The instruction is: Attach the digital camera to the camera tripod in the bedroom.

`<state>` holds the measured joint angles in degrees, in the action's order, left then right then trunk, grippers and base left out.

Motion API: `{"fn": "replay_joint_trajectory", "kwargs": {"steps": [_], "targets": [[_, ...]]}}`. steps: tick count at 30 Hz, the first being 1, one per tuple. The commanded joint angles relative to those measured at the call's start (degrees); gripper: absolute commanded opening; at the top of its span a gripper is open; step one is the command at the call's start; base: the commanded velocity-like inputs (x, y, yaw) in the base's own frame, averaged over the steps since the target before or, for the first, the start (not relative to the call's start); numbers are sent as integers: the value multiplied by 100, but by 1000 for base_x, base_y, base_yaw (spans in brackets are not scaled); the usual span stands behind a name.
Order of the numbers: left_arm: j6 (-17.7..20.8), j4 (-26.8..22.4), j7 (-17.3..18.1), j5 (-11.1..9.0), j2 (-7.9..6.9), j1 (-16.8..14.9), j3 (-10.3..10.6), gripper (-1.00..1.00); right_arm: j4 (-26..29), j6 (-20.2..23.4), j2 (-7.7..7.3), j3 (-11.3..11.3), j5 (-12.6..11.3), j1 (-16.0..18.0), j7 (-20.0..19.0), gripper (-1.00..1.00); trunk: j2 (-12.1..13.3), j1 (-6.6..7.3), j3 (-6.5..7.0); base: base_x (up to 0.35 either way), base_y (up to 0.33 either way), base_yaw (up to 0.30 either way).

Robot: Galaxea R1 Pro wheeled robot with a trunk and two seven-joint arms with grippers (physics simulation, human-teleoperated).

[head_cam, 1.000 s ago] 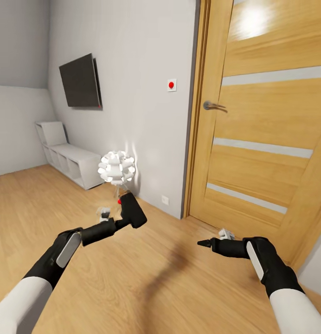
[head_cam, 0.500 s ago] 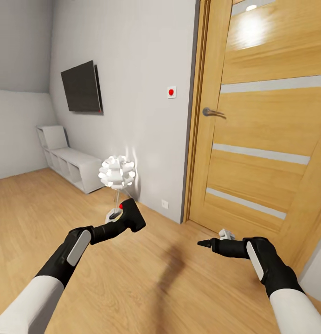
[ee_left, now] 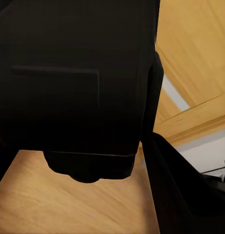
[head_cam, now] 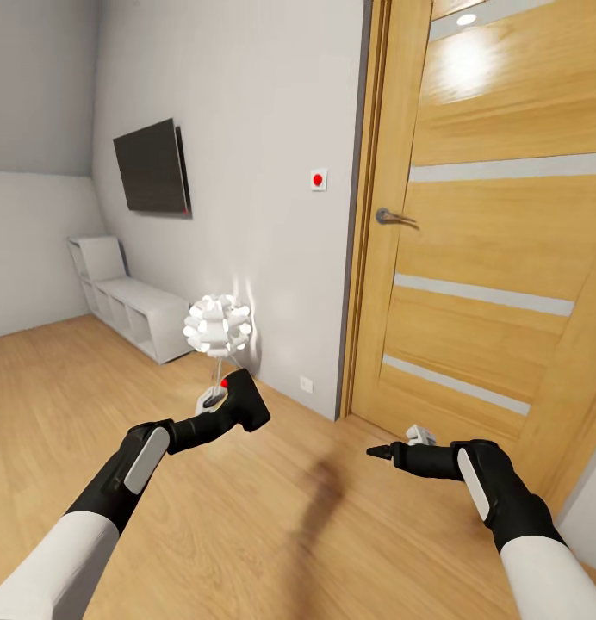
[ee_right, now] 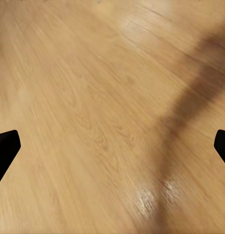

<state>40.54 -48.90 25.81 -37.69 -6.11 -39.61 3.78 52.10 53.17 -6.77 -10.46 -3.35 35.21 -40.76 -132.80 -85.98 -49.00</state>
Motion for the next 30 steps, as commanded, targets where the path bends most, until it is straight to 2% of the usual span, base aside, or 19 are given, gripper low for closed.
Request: {"fn": "replay_joint_trajectory", "kwargs": {"steps": [1,30], "targets": [[21,-1,11,-15,-4,-3,9,-100,2,44,1,-8,-30,3,6,100,39,24,12,0,0,0],[15,38,-32,38,-2,-3,9,-100,-31,44,1,-8,-26,3,6,100,1202,661,533,0,0,0]]}}
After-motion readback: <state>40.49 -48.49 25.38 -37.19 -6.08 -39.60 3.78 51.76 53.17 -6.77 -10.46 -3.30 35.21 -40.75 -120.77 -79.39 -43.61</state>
